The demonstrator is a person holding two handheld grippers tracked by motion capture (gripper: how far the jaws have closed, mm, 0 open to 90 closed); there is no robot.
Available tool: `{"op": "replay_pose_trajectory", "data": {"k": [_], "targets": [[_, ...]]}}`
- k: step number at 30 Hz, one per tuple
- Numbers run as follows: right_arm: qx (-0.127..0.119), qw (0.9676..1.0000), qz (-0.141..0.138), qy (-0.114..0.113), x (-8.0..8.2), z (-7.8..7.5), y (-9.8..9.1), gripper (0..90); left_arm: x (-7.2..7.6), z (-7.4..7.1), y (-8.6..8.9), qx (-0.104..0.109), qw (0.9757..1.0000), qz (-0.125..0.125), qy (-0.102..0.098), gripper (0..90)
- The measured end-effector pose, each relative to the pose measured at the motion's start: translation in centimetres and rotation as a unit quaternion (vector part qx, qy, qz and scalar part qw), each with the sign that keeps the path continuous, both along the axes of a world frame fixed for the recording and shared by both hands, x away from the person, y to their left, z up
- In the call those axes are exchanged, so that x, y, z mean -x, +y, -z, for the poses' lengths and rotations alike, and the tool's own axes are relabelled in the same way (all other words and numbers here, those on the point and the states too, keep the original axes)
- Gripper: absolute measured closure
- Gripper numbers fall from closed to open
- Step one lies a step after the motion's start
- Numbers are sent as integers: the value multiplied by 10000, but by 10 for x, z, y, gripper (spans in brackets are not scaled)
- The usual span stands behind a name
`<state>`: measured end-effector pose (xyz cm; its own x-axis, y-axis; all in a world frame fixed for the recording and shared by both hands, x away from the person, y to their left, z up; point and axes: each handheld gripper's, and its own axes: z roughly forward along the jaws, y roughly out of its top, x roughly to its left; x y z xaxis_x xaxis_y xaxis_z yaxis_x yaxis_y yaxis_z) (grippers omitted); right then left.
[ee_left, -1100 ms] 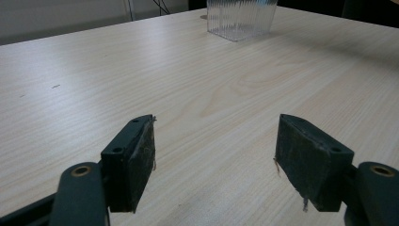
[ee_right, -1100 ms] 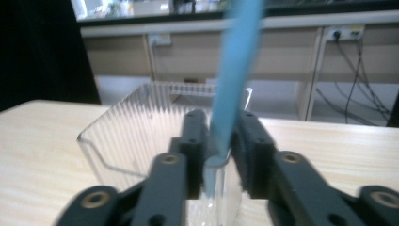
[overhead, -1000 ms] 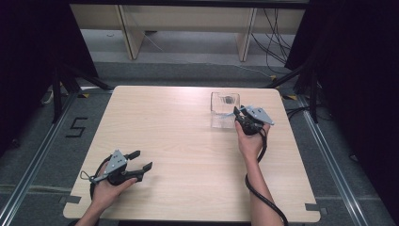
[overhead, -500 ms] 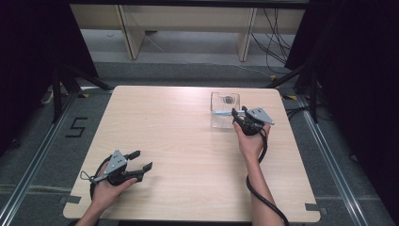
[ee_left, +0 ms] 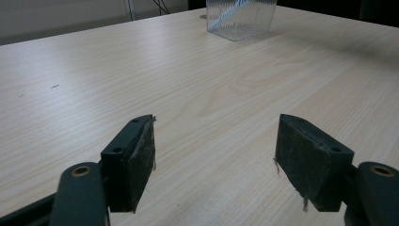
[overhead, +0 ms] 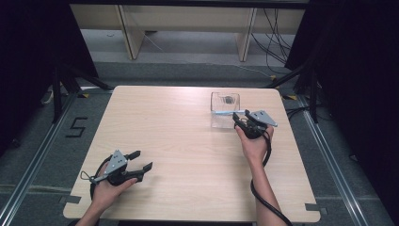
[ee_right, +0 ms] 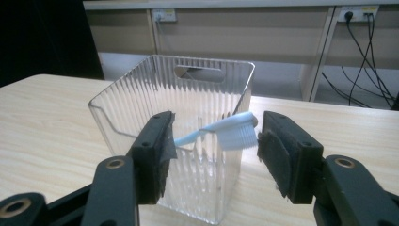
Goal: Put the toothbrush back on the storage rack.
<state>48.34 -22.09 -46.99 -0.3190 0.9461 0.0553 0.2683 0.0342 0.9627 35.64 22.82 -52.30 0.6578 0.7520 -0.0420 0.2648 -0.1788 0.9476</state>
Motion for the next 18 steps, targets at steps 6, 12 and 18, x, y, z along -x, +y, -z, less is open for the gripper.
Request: {"op": "replay_pose_trajectory", "data": {"k": [6,12,18], "targets": [[181,9998,-41,62,8,-4,-3,447,0,0,0,-5,10000,-4,-3,286],[202,9994,-111,275,16,-6,-3,447,0,0,0,-29,10000,8,-7,286],[391,9976,-158,541,27,-7,-4,453,1,-1,0,-87,10000,-15,22,286]]}}
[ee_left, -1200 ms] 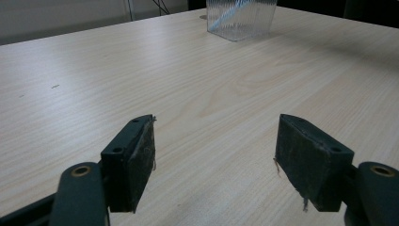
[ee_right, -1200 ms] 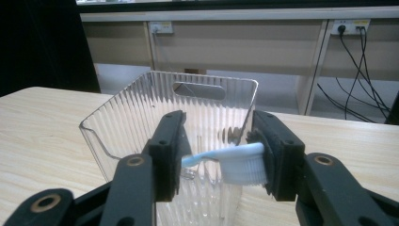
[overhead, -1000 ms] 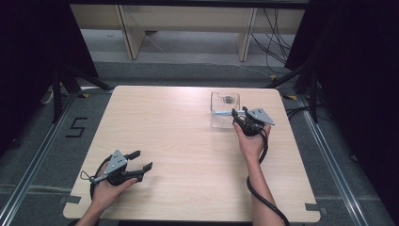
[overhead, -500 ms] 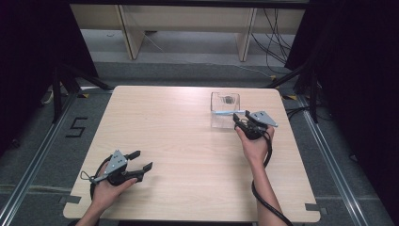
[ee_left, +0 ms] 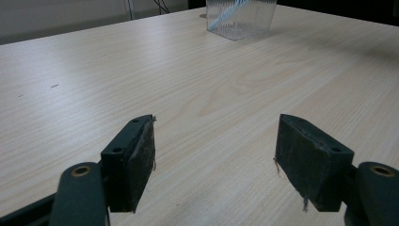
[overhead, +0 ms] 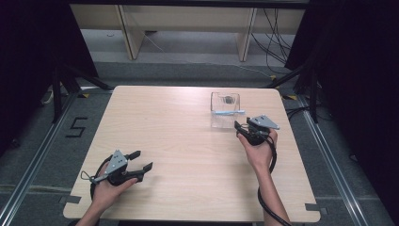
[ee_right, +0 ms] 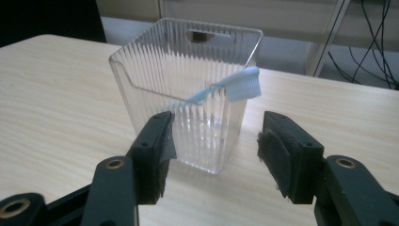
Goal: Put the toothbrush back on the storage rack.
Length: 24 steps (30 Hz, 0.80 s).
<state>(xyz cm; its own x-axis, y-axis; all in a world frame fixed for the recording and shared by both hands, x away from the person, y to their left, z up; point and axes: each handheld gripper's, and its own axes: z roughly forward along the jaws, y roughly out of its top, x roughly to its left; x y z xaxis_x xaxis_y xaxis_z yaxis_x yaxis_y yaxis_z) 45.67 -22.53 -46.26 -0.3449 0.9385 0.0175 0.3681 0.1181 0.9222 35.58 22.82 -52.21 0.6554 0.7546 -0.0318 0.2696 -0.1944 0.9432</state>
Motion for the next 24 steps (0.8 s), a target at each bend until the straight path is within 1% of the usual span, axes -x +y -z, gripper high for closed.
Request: {"op": "replay_pose_trajectory", "data": {"k": [1,2,3,4,5,6,7,8,9,10,11,12,13,14,16,17,18,19,20,21,22,23,24], "targets": [[67,9999,-81,56,4,-1,-1,457,0,0,0,-1,10000,0,1,286],[67,9999,-81,56,4,-1,-1,457,0,0,0,1,10000,-1,3,286],[96,9999,4,121,7,-1,0,459,0,0,0,-5,10000,-3,4,286],[163,9997,-89,180,8,-3,-2,460,0,0,0,-11,10000,-2,8,286],[153,9996,-66,209,11,-4,-1,460,0,0,0,-16,10000,0,9,286],[177,9995,-105,220,13,-5,-2,460,0,0,0,-24,10000,7,21,287],[220,9993,-127,263,15,-6,-2,461,-1,0,-1,13,10000,13,-2,286],[331,9989,-188,280,16,-8,-4,462,0,0,-1,-2,10000,4,7,286],[330,9989,-149,286,18,-9,-4,463,0,0,-1,-13,10000,-3,12,287],[317,9986,-152,391,20,-11,-4,464,0,0,-1,-9,10000,-4,12,286],[366,9983,-195,402,21,-12,-4,464,0,0,-1,-11,10000,-3,12,287],[387,9979,-174,491,23,-13,-4,465,0,0,-1,-10,10000,-4,12,286],[411,9966,-136,703,27,-15,-3,467,0,0,-1,-9,10000,-4,10,286],[604,9952,-143,753,28,-16,-6,469,0,0,-1,-9,10000,-5,9,287],[518,9936,-97,997,33,-15,-4,471,0,0,-1,2,10000,12,10,287],[541,9930,-113,1046,35,-15,-5,471,-1,0,-1,22,10000,10,-3,287],[665,9910,-168,1151,37,-15,-7,471,0,0,-1,-3,10000,0,11,287],[640,9912,-161,1146,39,-14,-6,471,0,0,-1,-7,10000,-1,14,287],[607,9905,-193,1219,42,-13,-6,470,0,0,-1,-8,10000,-6,9,287],[734,9896,-248,1213,45,-13,-8,468,0,0,-1,-8,10000,-6,13,287],[683,9885,-247,1326,49,-12,-8,468,-1,0,-1,18,10000,7,2,287],[768,9888,-311,1238,50,-10,-10,467,-1,1,-2,42,10000,10,11,287],[795,9885,-290,1253,54,-9,-10,466,0,0,-1,-4,10000,0,22,287]]}}
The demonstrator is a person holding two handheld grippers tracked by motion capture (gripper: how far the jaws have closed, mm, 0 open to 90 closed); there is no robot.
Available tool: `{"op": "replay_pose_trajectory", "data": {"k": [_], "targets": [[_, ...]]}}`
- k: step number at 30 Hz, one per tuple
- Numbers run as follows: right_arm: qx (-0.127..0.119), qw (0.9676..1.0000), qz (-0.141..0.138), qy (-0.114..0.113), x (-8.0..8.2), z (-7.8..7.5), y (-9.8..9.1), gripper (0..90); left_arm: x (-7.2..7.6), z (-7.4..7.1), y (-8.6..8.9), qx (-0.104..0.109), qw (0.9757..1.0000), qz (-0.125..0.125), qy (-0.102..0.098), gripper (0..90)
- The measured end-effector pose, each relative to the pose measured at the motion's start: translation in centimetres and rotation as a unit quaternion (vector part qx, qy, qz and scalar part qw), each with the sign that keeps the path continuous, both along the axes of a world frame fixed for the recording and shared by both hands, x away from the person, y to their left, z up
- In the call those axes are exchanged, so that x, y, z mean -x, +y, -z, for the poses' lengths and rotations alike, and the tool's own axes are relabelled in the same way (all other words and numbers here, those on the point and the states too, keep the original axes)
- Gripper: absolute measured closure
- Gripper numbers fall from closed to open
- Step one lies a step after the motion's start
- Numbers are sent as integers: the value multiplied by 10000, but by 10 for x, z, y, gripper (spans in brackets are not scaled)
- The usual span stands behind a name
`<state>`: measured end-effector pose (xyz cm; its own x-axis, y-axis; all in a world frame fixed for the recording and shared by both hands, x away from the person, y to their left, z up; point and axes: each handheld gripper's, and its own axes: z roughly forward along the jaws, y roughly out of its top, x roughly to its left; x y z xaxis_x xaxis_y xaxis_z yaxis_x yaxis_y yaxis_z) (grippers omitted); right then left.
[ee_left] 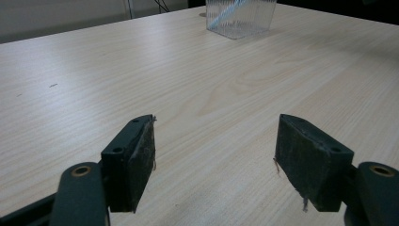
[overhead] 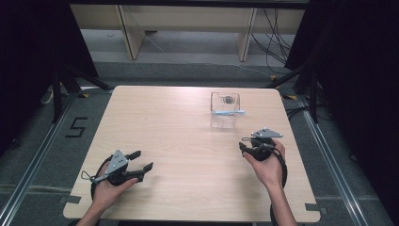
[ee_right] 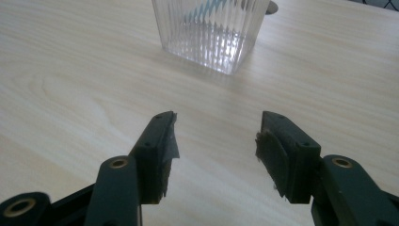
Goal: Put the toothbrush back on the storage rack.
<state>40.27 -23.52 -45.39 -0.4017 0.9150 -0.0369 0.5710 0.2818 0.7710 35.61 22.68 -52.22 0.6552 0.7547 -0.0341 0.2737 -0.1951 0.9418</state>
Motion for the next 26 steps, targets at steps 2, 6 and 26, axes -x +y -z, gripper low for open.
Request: {"op": "replay_pose_trajectory", "data": {"k": [2,6,26], "targets": [[-94,9997,33,201,7,2,0,466,0,0,0,25,10000,5,-13,287],[8,9996,-141,259,20,9,-5,462,0,0,0,25,10000,11,-10,287],[-85,9986,-191,494,60,36,-12,437,0,0,0,2,10000,-4,5,287]]}}
